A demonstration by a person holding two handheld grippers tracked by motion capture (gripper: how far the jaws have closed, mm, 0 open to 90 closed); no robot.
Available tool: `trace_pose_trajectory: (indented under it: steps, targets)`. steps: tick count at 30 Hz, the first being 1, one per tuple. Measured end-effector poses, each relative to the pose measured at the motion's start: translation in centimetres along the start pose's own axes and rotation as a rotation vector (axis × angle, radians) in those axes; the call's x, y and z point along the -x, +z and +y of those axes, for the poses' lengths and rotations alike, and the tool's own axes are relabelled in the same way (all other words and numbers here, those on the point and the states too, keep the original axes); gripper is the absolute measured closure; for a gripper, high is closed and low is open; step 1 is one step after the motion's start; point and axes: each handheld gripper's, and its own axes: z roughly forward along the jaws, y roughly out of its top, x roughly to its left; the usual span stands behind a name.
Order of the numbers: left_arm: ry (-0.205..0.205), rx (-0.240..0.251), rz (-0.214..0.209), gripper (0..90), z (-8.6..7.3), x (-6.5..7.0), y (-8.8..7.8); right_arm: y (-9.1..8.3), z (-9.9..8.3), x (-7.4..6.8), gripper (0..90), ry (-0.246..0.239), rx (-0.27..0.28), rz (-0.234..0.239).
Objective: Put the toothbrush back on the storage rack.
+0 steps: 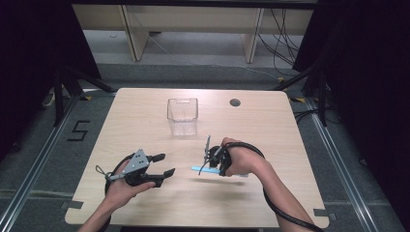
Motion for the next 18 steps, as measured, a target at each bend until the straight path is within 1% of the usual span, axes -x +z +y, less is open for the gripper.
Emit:
trace_pose_trajectory:
  steps: [1,3,4,5,6,7,8,9,10,11,12,13,14,15,16,17,18]
  targets:
    - [0.025,-0.019,-0.019,32.8,0.3,0.1,0.5,-0.1,0.4,-0.1,79.1,-0.002,-0.001,0.001]
    - [0.027,-0.021,-0.024,32.8,0.5,0.3,0.8,-0.1,0.6,-0.1,79.1,-0.007,0.003,-0.001]
    - [0.038,-0.033,-0.032,32.8,0.6,0.3,1.0,-0.2,0.8,-0.1,79.2,-0.021,0.011,0.002]
    - [0.046,-0.036,-0.053,32.8,0.7,0.5,1.5,-0.4,1.2,-0.3,79.1,-0.025,0.010,0.003]
    - [0.046,-0.036,-0.053,32.8,0.7,0.5,1.5,-0.4,1.2,-0.3,79.1,-0.025,0.010,0.003]
    - [0.050,-0.044,-0.058,32.8,0.8,0.5,1.7,-0.4,1.4,-0.3,79.1,-0.022,0.015,0.007]
    - [0.051,-0.047,-0.068,32.7,0.8,0.5,1.9,-0.5,1.5,-0.3,79.2,-0.029,0.015,0.002]
    - [0.058,-0.063,-0.074,32.8,0.8,0.6,2.3,-0.7,1.9,-0.4,79.2,-0.027,0.013,0.004]
    - [0.058,-0.063,-0.074,32.9,0.8,0.6,2.3,-0.7,1.9,-0.4,79.2,-0.027,0.013,0.004]
    - [0.061,-0.064,-0.082,32.9,0.7,0.6,2.4,-0.7,2.0,-0.3,79.1,-0.045,0.021,-0.002]
    - [0.063,-0.066,-0.094,33.0,0.7,0.5,2.7,-0.8,2.2,-0.3,79.2,-0.040,0.009,0.008]
    - [0.064,-0.075,-0.092,33.3,0.8,0.6,2.7,-0.8,2.3,-0.4,79.1,-0.045,0.013,0.001]
    - [0.069,-0.081,-0.106,34.0,0.7,0.6,3.0,-0.9,2.6,-0.5,79.1,-0.041,0.008,0.003]
    - [0.069,-0.081,-0.106,34.3,0.7,0.6,3.0,-0.9,2.6,-0.5,79.1,-0.041,0.008,0.003]
    - [0.067,-0.080,-0.115,34.3,0.7,0.6,3.2,-0.8,2.7,-0.4,79.2,-0.067,0.021,0.002]
    - [0.067,-0.081,-0.128,34.8,0.6,0.7,3.4,-0.9,2.8,-0.6,79.1,-0.052,0.009,0.006]
    - [0.069,-0.086,-0.125,36.0,0.6,0.7,3.4,-1.0,3.0,-0.6,79.1,-0.058,0.009,0.003]
